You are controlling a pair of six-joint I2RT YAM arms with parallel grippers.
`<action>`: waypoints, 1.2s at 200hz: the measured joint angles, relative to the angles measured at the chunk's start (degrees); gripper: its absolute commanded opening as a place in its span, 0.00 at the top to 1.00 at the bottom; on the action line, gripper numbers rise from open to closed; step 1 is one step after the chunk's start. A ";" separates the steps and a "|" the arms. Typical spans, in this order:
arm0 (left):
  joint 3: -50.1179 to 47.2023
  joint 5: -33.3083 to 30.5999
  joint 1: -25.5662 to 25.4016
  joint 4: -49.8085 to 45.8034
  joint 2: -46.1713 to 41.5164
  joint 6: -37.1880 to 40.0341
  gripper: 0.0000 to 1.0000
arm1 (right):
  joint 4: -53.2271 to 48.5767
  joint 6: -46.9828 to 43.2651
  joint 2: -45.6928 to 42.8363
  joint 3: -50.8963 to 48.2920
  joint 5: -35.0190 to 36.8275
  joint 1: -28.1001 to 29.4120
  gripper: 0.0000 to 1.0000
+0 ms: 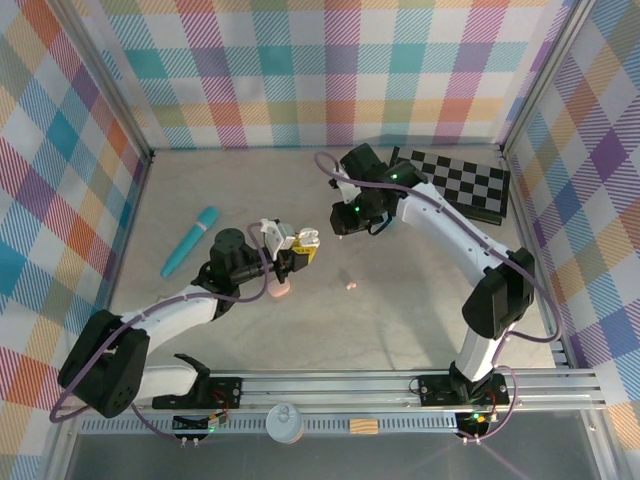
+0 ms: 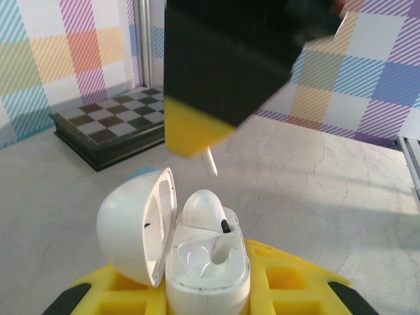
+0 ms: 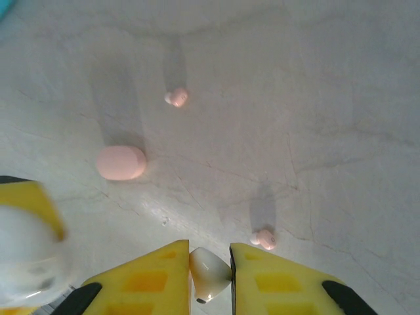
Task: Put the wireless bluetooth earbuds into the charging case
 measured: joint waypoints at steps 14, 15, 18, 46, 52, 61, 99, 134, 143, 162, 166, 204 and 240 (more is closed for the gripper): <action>0.22 0.02 -0.09 0.68 1.70 -0.37 0.87 | 0.00 -0.20 -1.14 0.31 -0.39 0.00 0.80; 0.22 0.02 -0.09 0.68 1.79 -0.39 0.87 | 0.00 -0.20 -1.20 0.31 -0.42 0.00 0.80; 0.35 0.00 -0.09 0.76 2.16 -0.55 0.87 | -0.04 -0.22 -1.42 0.31 -0.52 0.00 0.80; 2.34 0.02 -0.17 0.85 5.25 -0.61 0.87 | 0.04 -0.24 -3.54 0.31 -3.02 0.00 0.80; 2.89 0.04 -0.28 0.85 5.90 -0.63 0.87 | 0.07 -0.24 -3.80 0.31 -3.61 0.00 0.80; 3.74 0.09 -0.57 0.85 6.86 -0.61 0.87 | 0.15 -0.24 -4.02 0.31 -4.59 0.00 0.80; 6.19 0.26 -1.75 0.81 9.14 -0.81 0.87 | 1.31 -0.24 -4.11 0.33 -8.17 0.00 0.80; 7.65 0.70 -1.97 0.39 9.18 -0.81 0.87 | 1.99 -0.22 -4.09 0.42 -9.57 0.00 0.80; 8.00 0.72 -2.08 0.35 9.18 -0.81 0.87 | 1.99 -0.22 -4.02 0.50 -9.86 0.00 0.80; 8.61 1.01 -2.47 0.31 9.18 -0.81 0.87 | 2.23 -0.22 -3.52 0.94 -10.34 0.00 0.80; 8.70 1.14 -2.56 0.28 9.18 -0.81 0.87 | 2.36 -0.22 -3.39 1.01 -10.40 0.00 0.80; 9.11 1.73 -2.91 -0.61 9.18 -0.83 0.87 | 2.95 -0.22 -1.38 1.25 -10.54 0.00 0.80; 9.11 1.73 -2.93 -1.62 9.18 -1.01 0.87 | 2.91 -0.22 -0.81 1.38 -10.49 0.00 0.81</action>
